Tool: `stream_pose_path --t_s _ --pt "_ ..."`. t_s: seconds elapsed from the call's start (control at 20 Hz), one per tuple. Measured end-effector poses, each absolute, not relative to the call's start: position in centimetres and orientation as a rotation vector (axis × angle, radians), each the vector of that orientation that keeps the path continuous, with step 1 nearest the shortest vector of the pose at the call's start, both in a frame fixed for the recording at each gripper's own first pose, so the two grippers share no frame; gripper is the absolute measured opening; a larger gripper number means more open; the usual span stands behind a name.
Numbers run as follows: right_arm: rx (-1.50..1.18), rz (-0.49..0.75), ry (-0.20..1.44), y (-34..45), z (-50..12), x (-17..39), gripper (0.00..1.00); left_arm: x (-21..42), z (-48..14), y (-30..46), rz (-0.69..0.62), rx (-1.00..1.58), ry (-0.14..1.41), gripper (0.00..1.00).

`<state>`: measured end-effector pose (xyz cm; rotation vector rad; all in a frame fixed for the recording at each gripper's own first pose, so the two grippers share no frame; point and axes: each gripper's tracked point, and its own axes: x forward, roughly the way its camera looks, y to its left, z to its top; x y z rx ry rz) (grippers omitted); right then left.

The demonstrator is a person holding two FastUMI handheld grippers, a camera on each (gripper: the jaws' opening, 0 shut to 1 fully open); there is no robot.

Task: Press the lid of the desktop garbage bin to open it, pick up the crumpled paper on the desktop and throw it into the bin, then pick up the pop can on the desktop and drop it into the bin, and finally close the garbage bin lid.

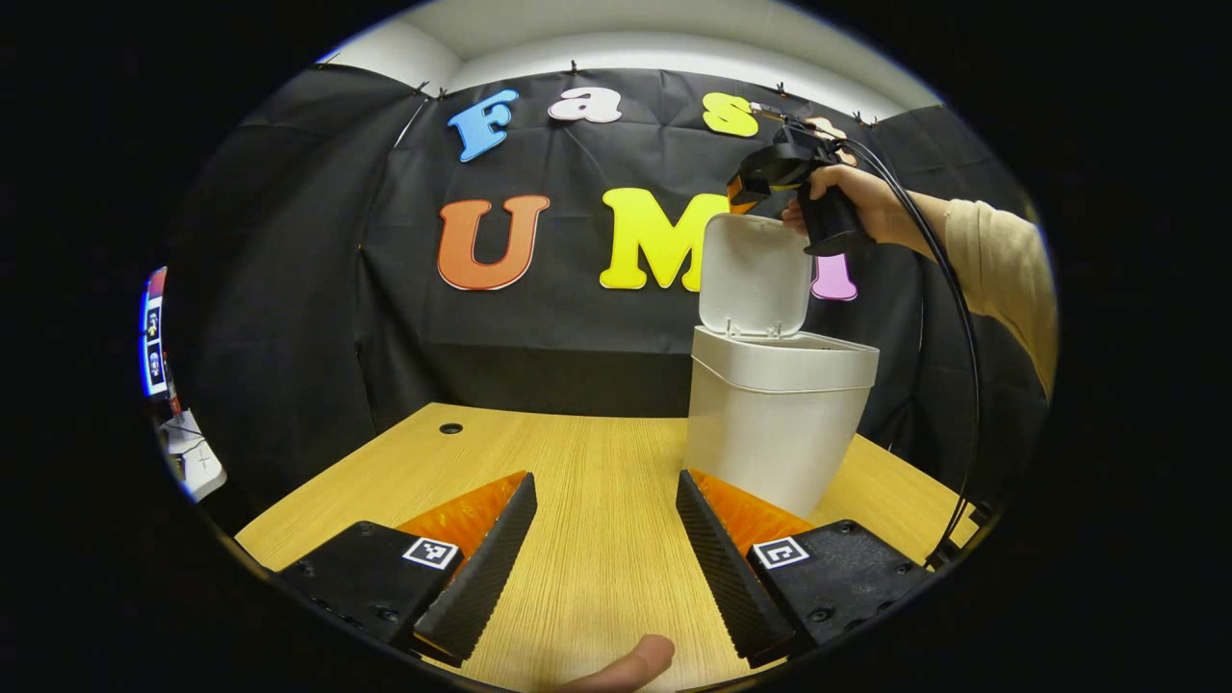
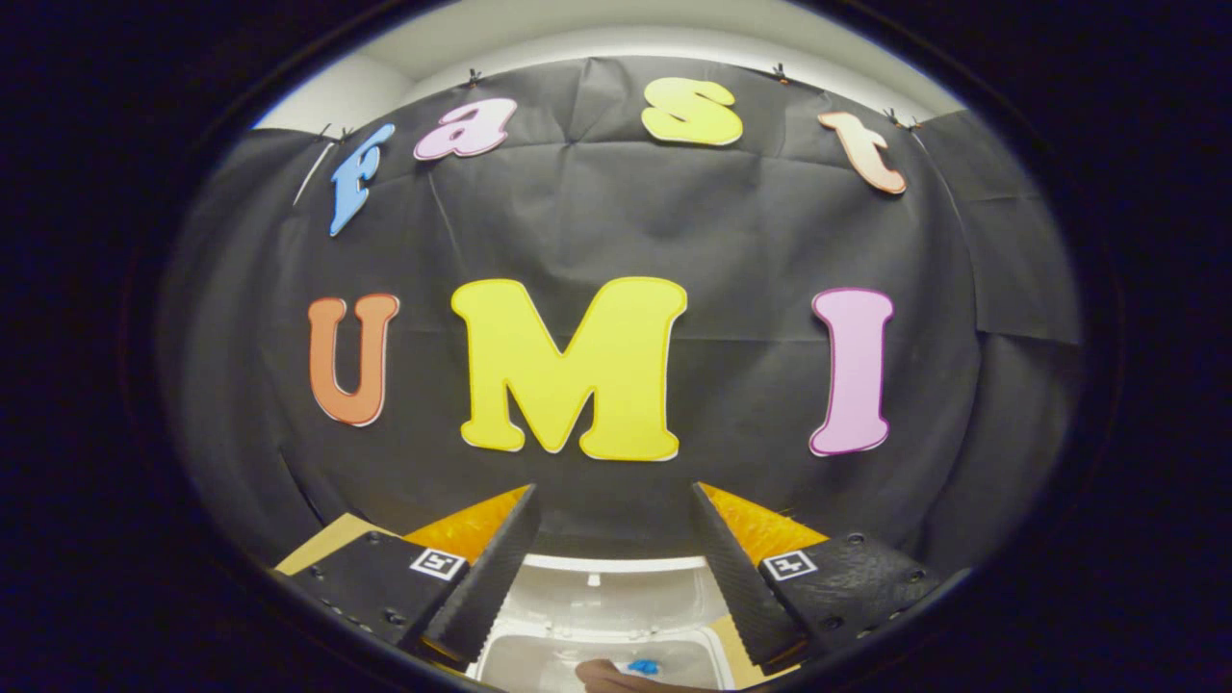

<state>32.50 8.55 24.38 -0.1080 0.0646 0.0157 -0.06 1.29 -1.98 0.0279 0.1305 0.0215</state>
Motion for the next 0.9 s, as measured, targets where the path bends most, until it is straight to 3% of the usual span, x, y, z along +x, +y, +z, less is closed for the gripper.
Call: stream_pose_path --t_s 0.9 --pt "-0.102 0.107 0.31 6.7 19.6 26.1 0.94 -0.5 -1.5 2.4 0.053 0.052 0.116 0.95"
